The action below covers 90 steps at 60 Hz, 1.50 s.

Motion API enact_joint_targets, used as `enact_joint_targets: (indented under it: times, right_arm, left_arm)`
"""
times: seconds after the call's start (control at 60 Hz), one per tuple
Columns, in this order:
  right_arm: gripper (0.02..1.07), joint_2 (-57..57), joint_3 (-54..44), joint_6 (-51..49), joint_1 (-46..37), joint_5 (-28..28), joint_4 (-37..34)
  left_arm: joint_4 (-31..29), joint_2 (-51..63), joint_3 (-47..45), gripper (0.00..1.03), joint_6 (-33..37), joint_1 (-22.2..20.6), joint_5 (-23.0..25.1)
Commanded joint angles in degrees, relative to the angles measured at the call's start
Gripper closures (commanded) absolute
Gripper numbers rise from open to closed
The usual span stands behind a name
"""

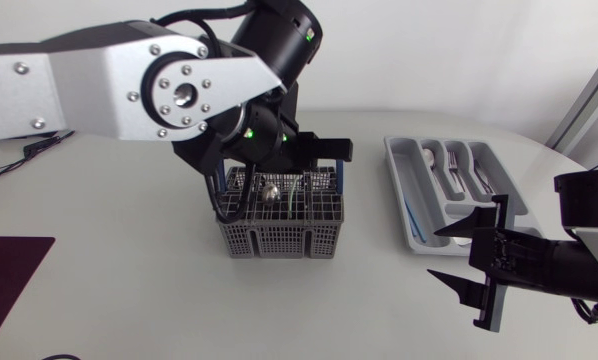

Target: Unload the cutlery basket into the drawer organizer.

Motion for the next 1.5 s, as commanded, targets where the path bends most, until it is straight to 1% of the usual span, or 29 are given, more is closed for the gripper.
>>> enact_joint_targets:
  times: [0.0,0.083,0.183,0.383,0.467,0.517,0.583,0.617,0.65,0.733,0.883,0.9,0.95,1.0,1.033,1.2,1.333,1.433,1.483]
  right_arm:
    - [0.31,-0.7,-0.01,1.8,0.59,-0.64,-1.03]
    - [0.31,-1.4,0.35,3.12,0.77,-1.26,-1.12]
    - [0.31,-2.98,0.7,4.61,0.77,-2.31,-1.21]
    - [0.31,-4.83,4.13,9.44,0.77,-6.62,-2.18]
    - [0.31,-5.35,5.71,11.73,1.03,-8.91,-2.79]
    - [0.31,-5.27,7.47,13.22,1.03,-11.37,-4.02]
    - [0.31,-5.0,9.49,14.45,1.03,-14.27,-5.78]
    - [0.29,-4.83,10.54,14.89,1.21,-15.76,-6.92]
    - [0.28,-4.12,11.68,15.42,2.0,-17.08,-8.07]
    - [0.28,-2.37,13.44,17.62,5.43,-19.01,-8.86]
    - [0.27,0.53,15.29,20.17,10.61,-21.47,-9.56]
    - [0.27,1.15,15.55,20.52,11.14,-21.91,-9.56]
    - [0.27,2.2,16.17,21.22,12.28,-22.79,-9.56]
    - [0.27,3.17,16.78,21.75,12.99,-23.76,-9.56]
    - [0.27,4.14,17.31,22.01,13.43,-24.55,-9.56]
    - [0.27,8.62,19.51,22.63,14.48,-27.8,-9.56]
    - [0.27,11.87,21.18,22.63,15.45,-31.05,-10.44]
    - [0.28,13.28,21.7,22.63,16.85,-31.76,-10.97]
    - [0.31,13.98,21.79,22.54,17.82,-31.76,-10.97]
  left_arm:
    - [0.79,-2.96,-2.36,0.85,-0.05,-1.0,0.7]
    - [2.28,-5.15,-3.24,0.85,0.3,-1.62,0.78]
    - [2.72,-7.53,-3.94,0.85,1.09,-1.97,0.78]
    - [2.63,-12.62,-4.29,0.85,5.4,-2.23,1.93]
    - [2.46,-13.94,-4.64,0.85,7.51,-2.23,4.65]
    - [2.46,-14.56,-4.91,0.85,8.91,-2.32,5.44]
    - [2.37,-14.65,-5.35,0.86,10.85,-2.15,7.99]
    - [2.37,-14.65,-5.44,0.86,11.64,-1.88,8.69]
    - [2.19,-14.47,-5.52,0.86,12.69,-1.53,11.07]
    - [1.84,-13.77,-5.96,0.86,15.77,-1.18,15.72]
    - [1.58,-13.5,-6.49,0.87,19.63,-1.88,20.21]
    - [1.31,-13.42,-6.49,0.88,20.43,-1.88,21.79]
    - [0.35,-12.98,-6.31,0.88,22.36,-1.88,23.72]
    - [-0.53,-12.62,-6.05,0.88,23.5,-1.88,24.6]
    - [-1.24,-12.36,-5.96,0.89,24.64,-1.88,26.36]
    - [-3.43,-12.18,-5.96,0.89,28.25,-2.06,31.81]
    - [-3.96,-12.45,-5.79,0.89,29.13,-2.59,34.36]
    - [-3.96,-12.89,-5.7,0.89,29.74,-3.03,35.85]
    - [-3.87,-13.06,-5.61,0.89,29.92,-3.38,36.2]
